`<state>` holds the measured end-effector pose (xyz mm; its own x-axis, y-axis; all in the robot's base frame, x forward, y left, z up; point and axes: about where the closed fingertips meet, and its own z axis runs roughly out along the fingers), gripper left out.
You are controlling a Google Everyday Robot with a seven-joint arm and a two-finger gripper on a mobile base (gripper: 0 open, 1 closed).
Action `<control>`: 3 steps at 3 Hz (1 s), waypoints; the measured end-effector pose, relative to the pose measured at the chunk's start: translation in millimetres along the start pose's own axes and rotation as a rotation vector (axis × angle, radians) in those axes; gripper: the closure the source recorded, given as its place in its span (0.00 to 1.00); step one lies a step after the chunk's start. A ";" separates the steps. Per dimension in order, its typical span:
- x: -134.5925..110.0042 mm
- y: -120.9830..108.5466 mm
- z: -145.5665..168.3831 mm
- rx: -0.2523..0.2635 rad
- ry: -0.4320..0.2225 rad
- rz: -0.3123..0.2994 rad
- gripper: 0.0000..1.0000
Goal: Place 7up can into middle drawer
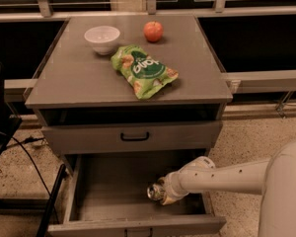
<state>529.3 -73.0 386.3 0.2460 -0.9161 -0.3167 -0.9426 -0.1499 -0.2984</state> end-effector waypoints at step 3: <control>-2.3 7.8 22.5 -0.036 0.059 -0.046 1.00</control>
Offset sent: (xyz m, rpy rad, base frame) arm -0.0077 0.0175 -0.0268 -0.1030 -0.0110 0.0323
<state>526.5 -63.6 364.5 0.2769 -0.9280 -0.2493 -0.9383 -0.2052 -0.2784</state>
